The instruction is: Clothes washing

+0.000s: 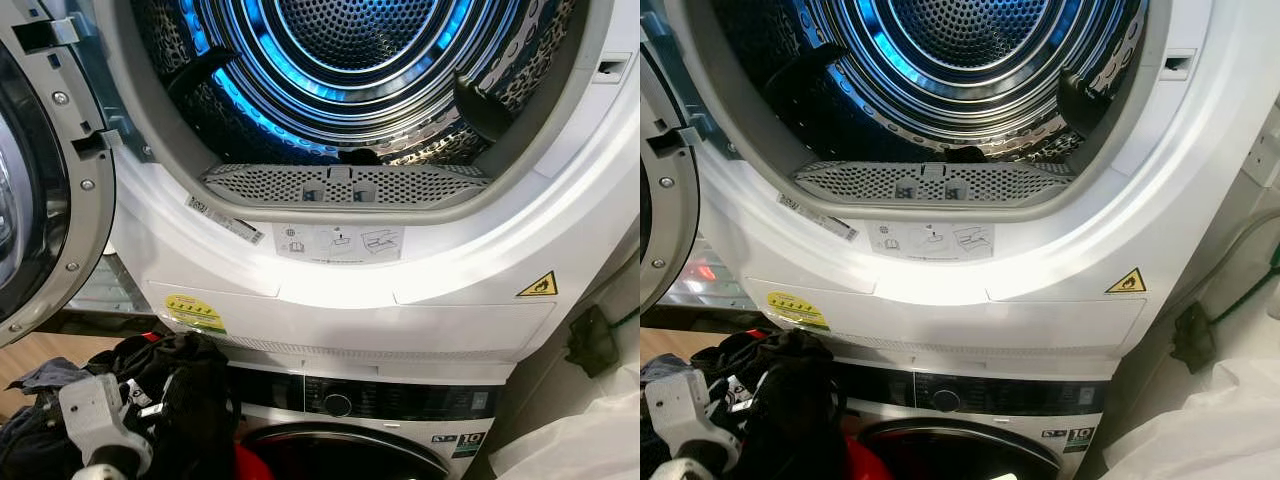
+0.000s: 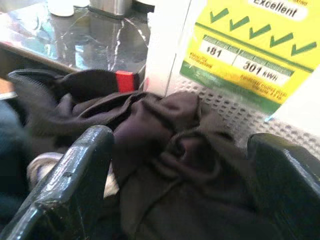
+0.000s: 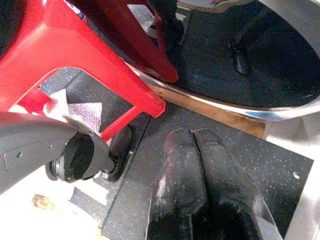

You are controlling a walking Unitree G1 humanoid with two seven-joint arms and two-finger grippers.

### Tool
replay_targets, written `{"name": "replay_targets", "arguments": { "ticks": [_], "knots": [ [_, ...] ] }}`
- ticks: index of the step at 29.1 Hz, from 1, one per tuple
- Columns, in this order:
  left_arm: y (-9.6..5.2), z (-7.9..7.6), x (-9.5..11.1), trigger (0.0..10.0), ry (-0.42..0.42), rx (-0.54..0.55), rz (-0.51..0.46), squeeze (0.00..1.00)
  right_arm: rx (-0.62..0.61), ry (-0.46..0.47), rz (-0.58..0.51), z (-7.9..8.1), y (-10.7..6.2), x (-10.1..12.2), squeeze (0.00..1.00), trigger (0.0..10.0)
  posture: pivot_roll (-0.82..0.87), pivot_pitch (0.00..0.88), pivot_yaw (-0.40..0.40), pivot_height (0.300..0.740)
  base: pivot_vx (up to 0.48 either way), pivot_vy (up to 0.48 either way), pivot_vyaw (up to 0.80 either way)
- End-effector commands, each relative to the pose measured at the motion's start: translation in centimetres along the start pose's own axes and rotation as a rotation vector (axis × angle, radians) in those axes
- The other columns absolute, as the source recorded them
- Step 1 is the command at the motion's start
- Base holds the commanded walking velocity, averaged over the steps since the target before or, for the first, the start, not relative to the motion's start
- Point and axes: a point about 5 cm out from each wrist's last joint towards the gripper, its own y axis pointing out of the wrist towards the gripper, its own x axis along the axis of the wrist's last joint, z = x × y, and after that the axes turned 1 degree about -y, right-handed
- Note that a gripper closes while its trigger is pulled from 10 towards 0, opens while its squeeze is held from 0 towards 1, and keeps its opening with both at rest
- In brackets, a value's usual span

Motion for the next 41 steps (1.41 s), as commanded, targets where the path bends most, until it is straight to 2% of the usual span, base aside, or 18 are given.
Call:
{"name": "replay_targets", "arguments": {
  "ticks": [1,4,10,18,19,20,21,22,23,30,31,32,35,39,41],
  "knots": [
    [0.2,0.5,-0.5,10.0,-0.023,0.022,0.032,1.00,0.006,-0.003,0.001,0.3,0.1,0.1,0.00,10.0,0.17,0.000,0.068,0.740,0.000,0.000,0.00],
    [0.8,0.7,-0.5,10.0,-0.060,0.017,0.040,1.00,0.007,-0.005,-0.001,0.3,0.1,0.2,0.00,10.0,0.16,0.000,0.071,0.740,0.000,0.000,0.00],
    [1.4,0.7,-0.5,10.0,-0.079,0.014,0.053,1.00,0.010,-0.006,-0.001,0.3,0.1,0.3,0.00,10.0,0.16,0.000,0.069,0.740,0.000,0.000,0.00],
    [1.7,0.6,-1.5,10.0,-0.070,-0.012,0.154,1.00,0.011,-0.011,-0.003,0.3,0.2,0.5,0.00,10.0,0.16,0.000,0.073,0.740,0.000,0.000,0.00],
    [1.5,0.6,-2.1,10.0,-0.059,-0.008,0.192,0.95,0.012,-0.013,-0.003,0.3,0.2,0.5,0.00,10.0,0.16,0.000,0.073,0.740,0.000,0.000,0.00],
    [1.5,0.6,-2.1,10.0,-0.059,-0.008,0.192,0.95,0.012,-0.013,-0.003,0.3,0.2,0.5,0.00,10.0,0.16,0.000,0.073,0.740,0.000,0.000,0.00],
    [1.4,0.7,-2.3,10.0,-0.064,-0.007,0.204,0.78,0.013,-0.016,-0.003,0.3,0.2,0.5,0.00,10.0,0.16,0.000,0.073,0.740,0.000,0.000,0.00],
    [1.3,0.6,-2.4,10.0,-0.063,-0.010,0.210,0.05,0.015,-0.019,-0.003,0.3,0.2,0.5,0.00,10.0,0.16,0.000,0.071,0.740,0.000,0.000,0.00],
    [1.3,0.5,-2.5,10.0,-0.066,-0.019,0.217,0.00,0.016,-0.022,-0.002,0.4,0.2,0.5,0.00,10.0,0.16,0.000,0.071,0.740,0.000,0.000,0.00],
    [0.9,0.4,-3.7,10.0,-0.031,-0.048,0.322,0.00,0.022,-0.032,-0.001,0.5,0.2,0.5,0.00,10.0,0.16,0.000,0.074,0.740,0.000,0.000,0.00],
    [0.9,0.7,-3.8,10.0,-0.019,-0.016,0.330,0.00,0.023,-0.032,-0.001,0.5,0.2,0.5,0.00,10.0,0.15,0.000,0.075,0.740,0.000,0.000,0.00],
    [1.1,1.5,-3.5,10.0,-0.007,0.060,0.301,0.00,0.023,-0.031,-0.002,0.5,0.2,0.5,0.00,10.0,0.16,0.000,0.075,0.740,0.000,0.000,0.00],
    [1.2,1.7,-3.2,10.0,-0.004,0.090,0.283,0.00,0.023,-0.030,-0.002,0.5,0.2,0.5,0.00,10.0,0.16,0.000,0.075,0.740,0.000,0.000,0.00],
    [1.8,2.4,-1.4,10.0,0.049,0.177,0.181,0.00,0.022,-0.026,-0.004,0.5,0.2,0.6,0.00,10.0,0.16,0.000,0.075,0.740,0.000,0.000,0.00],
    [1.8,2.4,-1.4,10.0,0.049,0.177,0.181,0.00,0.022,-0.026,-0.004,0.5,0.2,0.6,0.00,10.0,0.16,0.000,0.075,0.740,0.000,0.000,0.00]
  ]
}}
